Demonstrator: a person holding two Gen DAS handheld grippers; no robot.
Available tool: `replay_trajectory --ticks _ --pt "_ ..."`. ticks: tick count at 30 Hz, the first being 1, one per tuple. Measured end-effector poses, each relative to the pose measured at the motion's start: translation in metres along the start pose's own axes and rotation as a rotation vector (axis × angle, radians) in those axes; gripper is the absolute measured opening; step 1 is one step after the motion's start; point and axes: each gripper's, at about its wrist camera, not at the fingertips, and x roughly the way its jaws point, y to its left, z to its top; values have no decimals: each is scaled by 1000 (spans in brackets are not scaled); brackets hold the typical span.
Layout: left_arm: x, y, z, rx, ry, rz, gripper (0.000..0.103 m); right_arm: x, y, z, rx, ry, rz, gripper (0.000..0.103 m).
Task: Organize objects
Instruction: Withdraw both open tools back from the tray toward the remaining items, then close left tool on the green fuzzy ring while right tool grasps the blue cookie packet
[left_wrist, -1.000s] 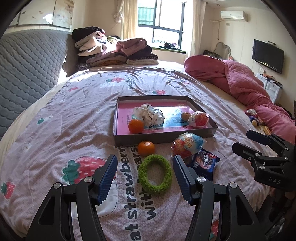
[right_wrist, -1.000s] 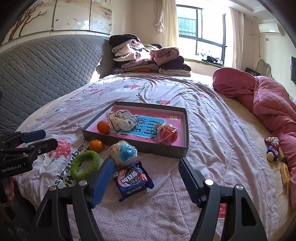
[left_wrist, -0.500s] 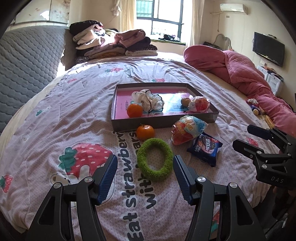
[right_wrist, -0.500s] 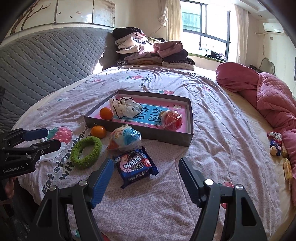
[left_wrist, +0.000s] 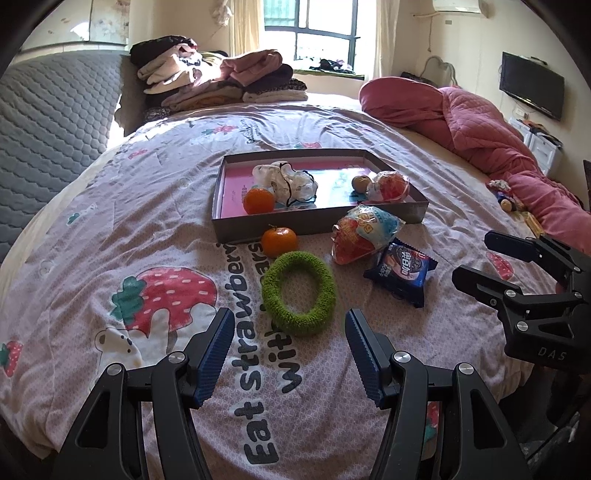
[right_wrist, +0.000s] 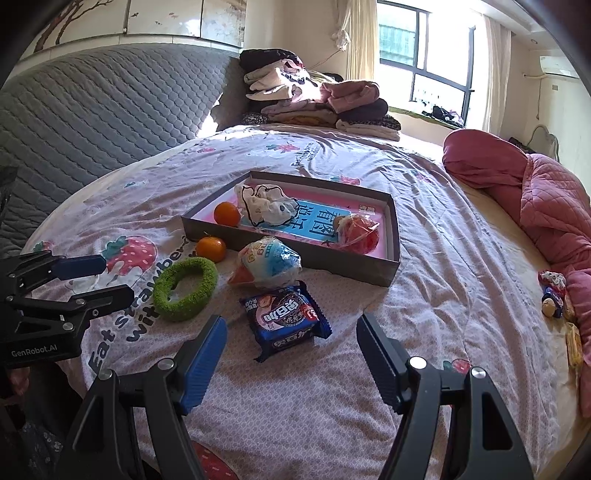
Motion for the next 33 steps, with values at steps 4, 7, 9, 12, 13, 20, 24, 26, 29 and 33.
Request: replay_trajectory --ticks 4,7,9,12,13,20,24,26,29,33 --pt "4 -4 -4 11 16 2 64 1 1 -1 0 4 8 72" --pt "7 -5 -6 15 26 0 64 3 1 -2 -2 11 8 72" --pt "9 -4 -7 12 33 -3 64 5 1 -3 0 17 13 72" --pt "12 -4 -9 6 47 -9 64 8 2 -5 -4 26 15 72" --pt "13 -4 -10 6 49 -11 64 9 3 -5 -6 29 14 72" --pt "20 -5 -13 9 72 -15 64 14 6 -9 -18 46 18 72" --pt "23 -6 -15 8 85 -13 64 16 6 -10 -20 53 18 72" --pt "24 -5 -16 8 88 -11 64 17 6 -11 -18 53 19 72" --pt "26 -6 -16 7 90 -12 64 18 5 -11 -14 54 16 72" --pt "27 -6 -16 7 92 -11 64 20 4 -12 -14 59 14 72"
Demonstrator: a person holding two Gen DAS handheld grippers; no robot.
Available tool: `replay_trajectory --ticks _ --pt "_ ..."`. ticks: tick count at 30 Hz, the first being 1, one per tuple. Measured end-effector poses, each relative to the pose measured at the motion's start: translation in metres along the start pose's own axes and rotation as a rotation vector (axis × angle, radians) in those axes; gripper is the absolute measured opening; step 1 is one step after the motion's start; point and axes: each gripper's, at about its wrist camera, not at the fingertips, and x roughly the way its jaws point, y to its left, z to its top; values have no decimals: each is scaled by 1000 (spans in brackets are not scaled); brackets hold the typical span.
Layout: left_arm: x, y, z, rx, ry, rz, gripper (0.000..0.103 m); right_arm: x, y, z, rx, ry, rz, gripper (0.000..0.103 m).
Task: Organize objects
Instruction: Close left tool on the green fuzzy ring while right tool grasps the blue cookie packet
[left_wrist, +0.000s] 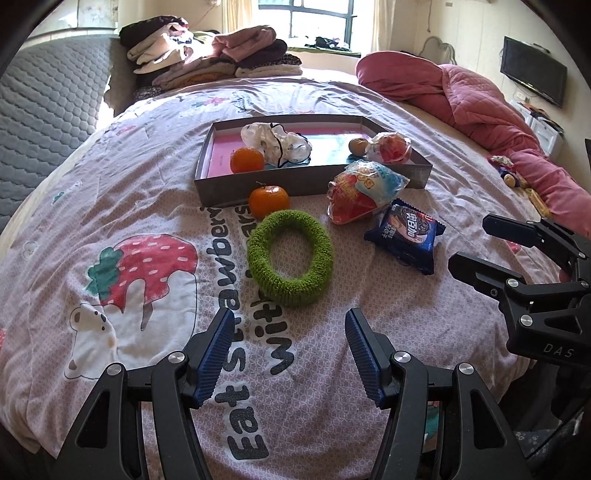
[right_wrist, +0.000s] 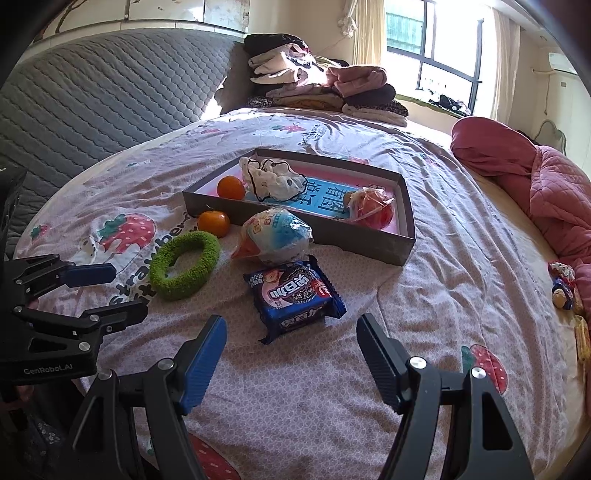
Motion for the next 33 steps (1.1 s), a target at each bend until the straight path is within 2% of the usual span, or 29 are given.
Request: replay_trajectory --ticks 12,21,33 --pt "9 0 -1 -4 11 -3 64 10 1 -3 -9 20 -3 72" --pt "8 8 3 -37 -10 -5 64 13 -2 -3 3 21 -1 72" --pt "15 3 2 -18 6 3 64 20 -1 -3 -20 35 -6 72"
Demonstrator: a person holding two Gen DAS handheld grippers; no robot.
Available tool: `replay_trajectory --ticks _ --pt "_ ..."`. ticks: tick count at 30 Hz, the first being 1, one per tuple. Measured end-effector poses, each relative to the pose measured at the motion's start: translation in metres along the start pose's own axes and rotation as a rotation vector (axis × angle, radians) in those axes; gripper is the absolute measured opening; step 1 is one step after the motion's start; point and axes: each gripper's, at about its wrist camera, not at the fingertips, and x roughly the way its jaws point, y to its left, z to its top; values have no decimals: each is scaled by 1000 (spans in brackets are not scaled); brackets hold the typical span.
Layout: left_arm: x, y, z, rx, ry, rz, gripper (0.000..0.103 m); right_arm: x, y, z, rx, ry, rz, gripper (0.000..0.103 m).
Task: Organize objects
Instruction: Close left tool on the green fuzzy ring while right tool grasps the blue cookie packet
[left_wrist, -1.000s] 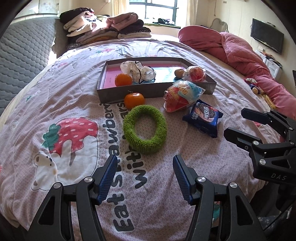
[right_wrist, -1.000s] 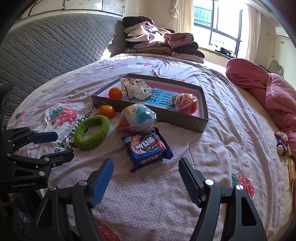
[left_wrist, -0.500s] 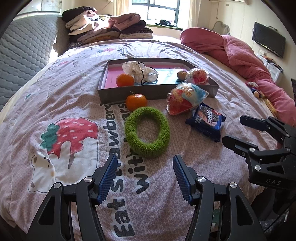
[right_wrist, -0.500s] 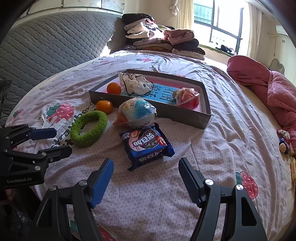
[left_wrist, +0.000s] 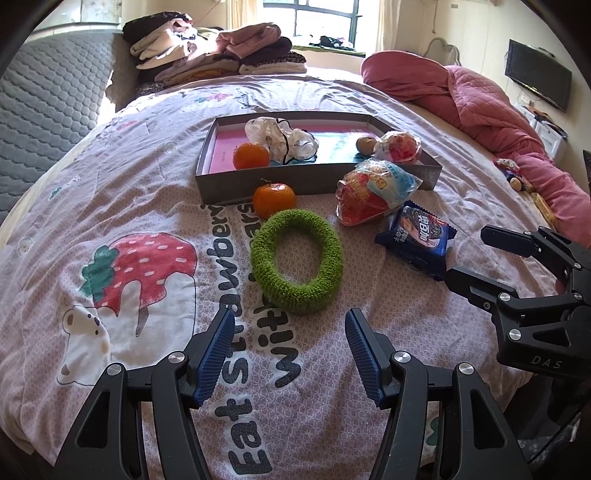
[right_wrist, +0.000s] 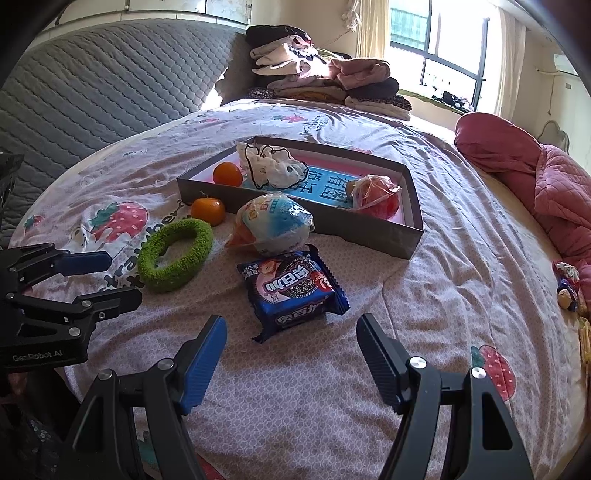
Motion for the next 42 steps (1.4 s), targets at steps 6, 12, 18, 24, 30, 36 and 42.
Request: replay_trajectory --ticks 6,12,18,24,30,36,42 --pt "11 1 3 -7 10 3 64 13 -1 1 -11 15 -13 72" --pt "20 3 7 -17 11 -3 64 24 -6 4 -7 19 -22 72" --pt "28 3 12 -22 9 -8 64 34 -9 10 -8 20 -11 72" --pt "36 4 17 -24 12 -14 64 44 -7 15 -25 21 0 77" --pt "43 6 23 -33 12 -23 64 57 -6 19 -27 33 4 77" --pt "52 7 33 -45 10 -31 64 66 -9 20 4 33 27 77" --pt "62 7 44 -64 -14 -38 64 67 -10 19 21 19 40 74"
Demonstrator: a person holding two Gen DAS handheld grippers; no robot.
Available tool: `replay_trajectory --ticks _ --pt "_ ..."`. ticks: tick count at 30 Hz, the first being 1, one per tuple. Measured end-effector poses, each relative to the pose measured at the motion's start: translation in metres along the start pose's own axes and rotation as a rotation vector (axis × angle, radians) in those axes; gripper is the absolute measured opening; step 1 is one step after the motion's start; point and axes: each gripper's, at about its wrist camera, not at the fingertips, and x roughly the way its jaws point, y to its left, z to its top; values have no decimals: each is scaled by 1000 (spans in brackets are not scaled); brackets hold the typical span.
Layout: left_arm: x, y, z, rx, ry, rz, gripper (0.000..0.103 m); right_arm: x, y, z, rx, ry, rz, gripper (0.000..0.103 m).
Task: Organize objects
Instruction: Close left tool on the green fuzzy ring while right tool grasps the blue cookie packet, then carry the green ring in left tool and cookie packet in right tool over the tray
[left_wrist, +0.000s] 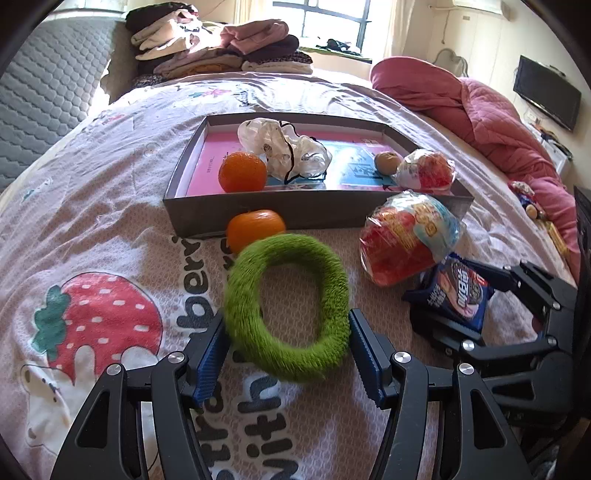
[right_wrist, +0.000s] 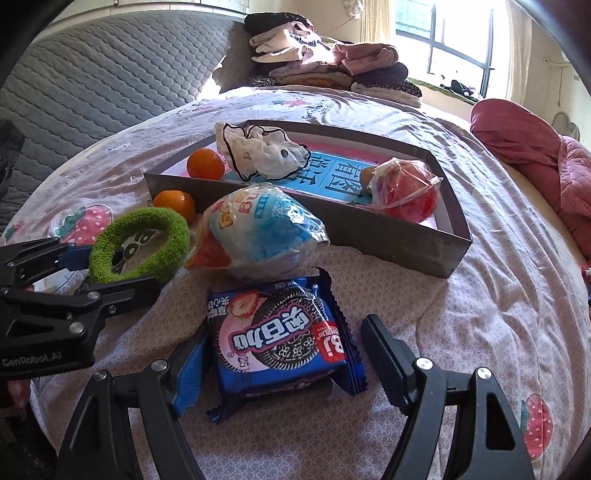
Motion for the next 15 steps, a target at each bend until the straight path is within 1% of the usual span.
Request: replay_trajectory --ticks 1,2,3,5,6,8,9,11,15 --pt "1 0 1 -3 -2 -2 63 -1 0 0 4 -4 8 71" --pt "2 0 2 -5 -6 -1 58 -2 0 0 12 -11 14 65" --pt "3 0 3 -8 -9 -2 55 -3 0 -1 21 -16 20 61" --pt "3 3 3 -30 -13 -23 45 -4 -1 -2 35 -18 24 58" --pt "3 5 2 -40 -15 -31 41 -4 -2 -2 39 -20 26 57" --pt "3 7 1 -53 -18 -51 29 -5 -2 -3 47 -24 29 56" --pt "2 8 0 -61 -21 -62 26 -6 -2 -4 53 -27 34 56" --pt "0 11 -2 -83 -22 -93 15 -8 -3 -6 61 -29 39 56" --pt "-5 12 -6 -86 -19 -126 13 -14 -1 -11 66 -32 55 56"
